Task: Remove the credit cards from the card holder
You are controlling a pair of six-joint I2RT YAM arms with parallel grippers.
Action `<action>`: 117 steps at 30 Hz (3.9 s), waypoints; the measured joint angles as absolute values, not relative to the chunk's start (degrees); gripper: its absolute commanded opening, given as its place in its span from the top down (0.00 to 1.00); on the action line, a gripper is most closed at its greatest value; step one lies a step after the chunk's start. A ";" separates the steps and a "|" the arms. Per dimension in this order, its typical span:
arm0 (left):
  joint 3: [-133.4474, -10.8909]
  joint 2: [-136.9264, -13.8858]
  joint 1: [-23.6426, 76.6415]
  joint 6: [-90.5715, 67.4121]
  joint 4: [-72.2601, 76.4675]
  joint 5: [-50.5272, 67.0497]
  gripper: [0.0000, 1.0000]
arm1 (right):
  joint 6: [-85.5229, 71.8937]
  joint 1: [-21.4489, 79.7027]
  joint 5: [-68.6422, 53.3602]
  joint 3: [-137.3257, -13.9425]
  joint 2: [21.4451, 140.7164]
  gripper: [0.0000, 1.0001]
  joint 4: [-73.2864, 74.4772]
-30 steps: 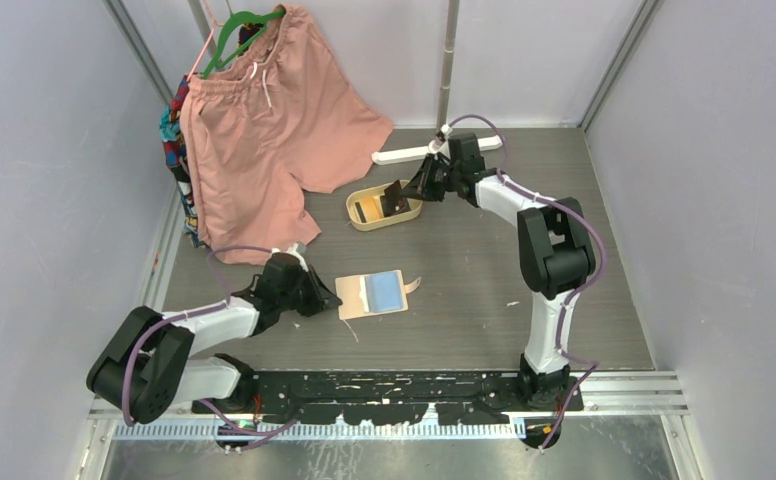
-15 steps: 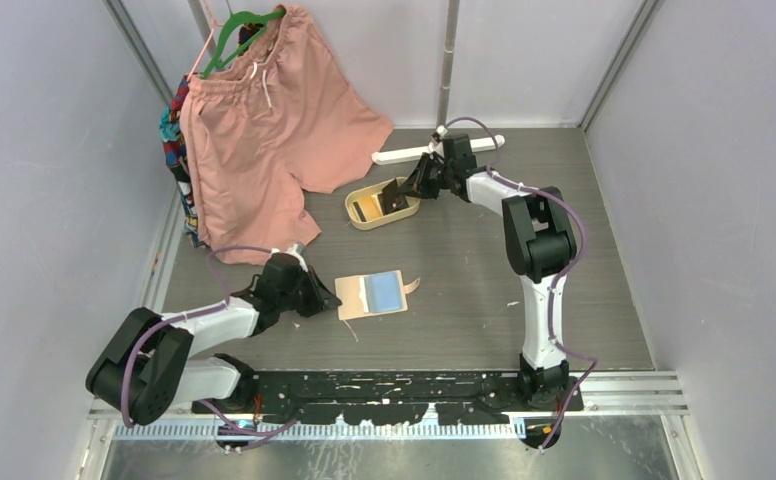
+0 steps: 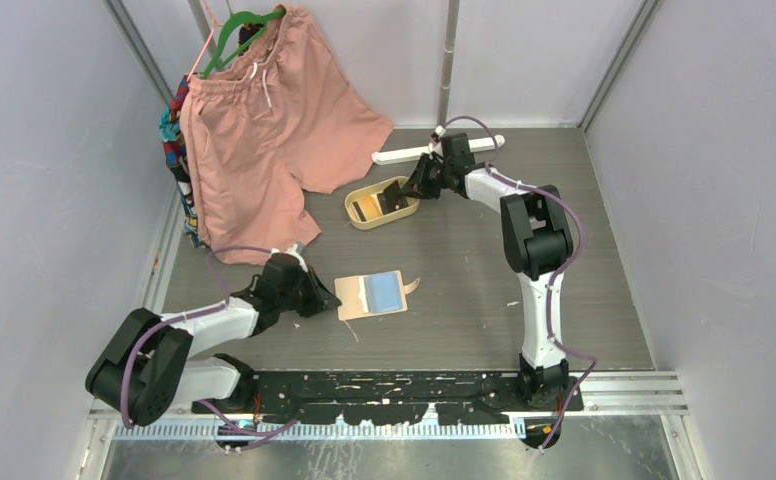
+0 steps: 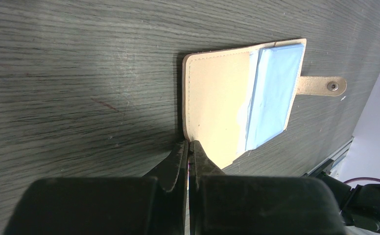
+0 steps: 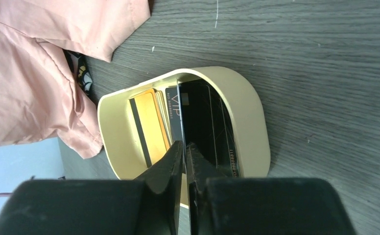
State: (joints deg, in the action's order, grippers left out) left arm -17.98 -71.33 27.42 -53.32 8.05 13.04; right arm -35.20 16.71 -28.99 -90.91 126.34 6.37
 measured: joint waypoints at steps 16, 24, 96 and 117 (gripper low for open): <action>-18.55 -68.64 27.42 -51.96 2.81 12.27 1.00 | -28.32 16.69 -23.09 -98.54 125.12 0.58 17.30; -20.91 -65.47 27.42 -48.99 -7.29 10.92 1.00 | -28.67 16.69 -22.24 -100.38 115.96 0.48 18.55; -32.34 -58.54 27.42 -40.36 -31.18 6.00 1.00 | -43.16 43.94 -13.19 -55.72 93.45 0.90 22.87; -37.26 -60.29 29.32 -40.58 -30.02 7.44 1.00 | -43.51 43.94 -14.22 -55.75 94.39 0.99 21.89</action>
